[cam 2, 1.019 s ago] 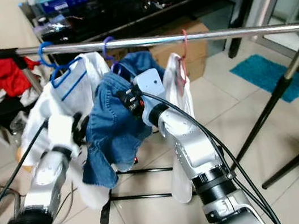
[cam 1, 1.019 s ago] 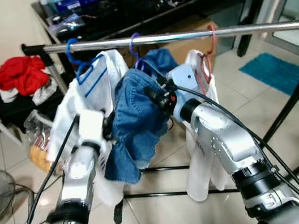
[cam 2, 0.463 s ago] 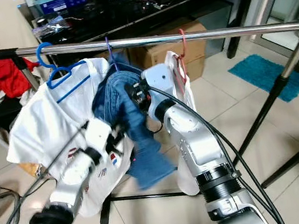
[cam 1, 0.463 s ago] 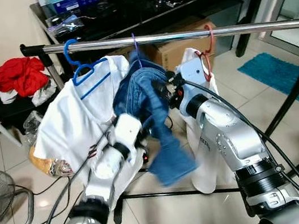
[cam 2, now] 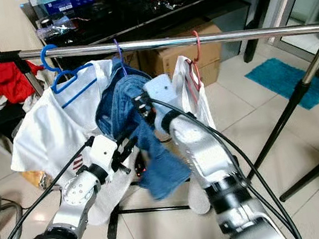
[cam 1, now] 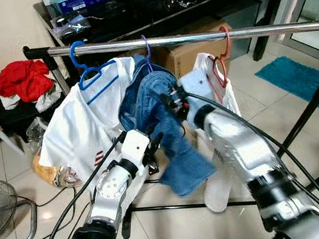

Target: Hang hanger

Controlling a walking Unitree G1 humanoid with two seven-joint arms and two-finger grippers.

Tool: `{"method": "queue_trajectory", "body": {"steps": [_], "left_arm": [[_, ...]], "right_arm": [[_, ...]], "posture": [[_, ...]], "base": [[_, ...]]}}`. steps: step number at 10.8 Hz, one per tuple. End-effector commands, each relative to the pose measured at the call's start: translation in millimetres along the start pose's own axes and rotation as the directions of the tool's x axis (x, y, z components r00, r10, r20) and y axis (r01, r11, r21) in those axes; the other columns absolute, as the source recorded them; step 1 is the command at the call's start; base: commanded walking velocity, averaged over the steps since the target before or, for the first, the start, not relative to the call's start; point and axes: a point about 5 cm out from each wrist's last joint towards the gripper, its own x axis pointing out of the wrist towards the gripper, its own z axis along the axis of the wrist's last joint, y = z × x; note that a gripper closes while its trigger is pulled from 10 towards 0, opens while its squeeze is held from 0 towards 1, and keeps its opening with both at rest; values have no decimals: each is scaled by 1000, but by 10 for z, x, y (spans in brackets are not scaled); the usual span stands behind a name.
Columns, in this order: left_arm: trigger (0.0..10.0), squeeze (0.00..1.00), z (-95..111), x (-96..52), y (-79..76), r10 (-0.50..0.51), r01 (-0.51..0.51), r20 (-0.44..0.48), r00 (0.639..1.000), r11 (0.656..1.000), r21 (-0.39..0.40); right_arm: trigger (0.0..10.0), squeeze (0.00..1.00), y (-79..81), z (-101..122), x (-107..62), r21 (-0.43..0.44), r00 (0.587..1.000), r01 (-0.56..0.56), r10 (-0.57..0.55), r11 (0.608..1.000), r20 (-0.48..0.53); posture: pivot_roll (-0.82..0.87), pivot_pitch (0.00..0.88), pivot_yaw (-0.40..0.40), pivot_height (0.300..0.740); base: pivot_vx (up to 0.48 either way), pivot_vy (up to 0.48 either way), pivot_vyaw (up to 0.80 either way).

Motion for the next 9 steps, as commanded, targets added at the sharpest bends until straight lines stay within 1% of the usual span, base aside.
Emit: {"method": "queue_trajectory", "body": {"steps": [1, 2, 3, 4, 6, 7, 8, 9], "left_arm": [[10000, 0, 33, 11, -3, 3, -3, 19, 1000, 1000, 3], [10000, 0, 44, 19, -8, 1, -1, 24, 1000, 1000, 3], [10000, 0, 60, 32, -23, -5, 5, 31, 999, 1000, 5], [10000, 0, 69, 39, -38, -9, 9, 36, 999, 1000, 7], [10000, 0, 62, 32, -66, -15, 14, 38, 999, 1000, 5], [10000, 0, 54, 27, -80, -19, 19, 36, 999, 1000, 5], [10000, 0, 53, 28, -89, -23, 23, 36, 999, 1000, 5], [10000, 0, 57, 36, -100, -28, 28, 36, 999, 1000, 6]], "right_arm": [[10000, 0, 76, 2, 51, -53, 999, -17, 15, 998, -29], [10000, 0, 119, -40, 70, -87, 998, -26, 21, 996, -56], [10000, 0, 129, -141, 94, -135, 994, -9, -6, 991, -109], [10000, 0, 102, -172, 99, -148, 991, 11, -31, 989, -130], [10000, 0, -37, -174, 99, -160, 986, 73, -96, 984, -139], [10000, 0, -46, -180, 108, -158, 984, 83, -106, 984, -142], [10000, 0, -3, -166, 126, -144, 986, 76, -96, 987, -137], [10000, 0, 95, -124, 160, -138, 990, 49, -66, 989, -123]], "posture": [[26, 0, 16, 736], [25, 0, 17, 736], [28, 0, 16, 736], [29, 0, 15, 736], [29, 0, 15, 736], [29, 0, 15, 736], [29, 0, 15, 736], [29, 0, 15, 736]], "base": [[0, 0, 0], [0, 0, 0], [0, 0, 0], [0, 0, 0], [0, 0, 0], [0, 0, 0], [0, 0, 0], [0, 0, 0]]}}
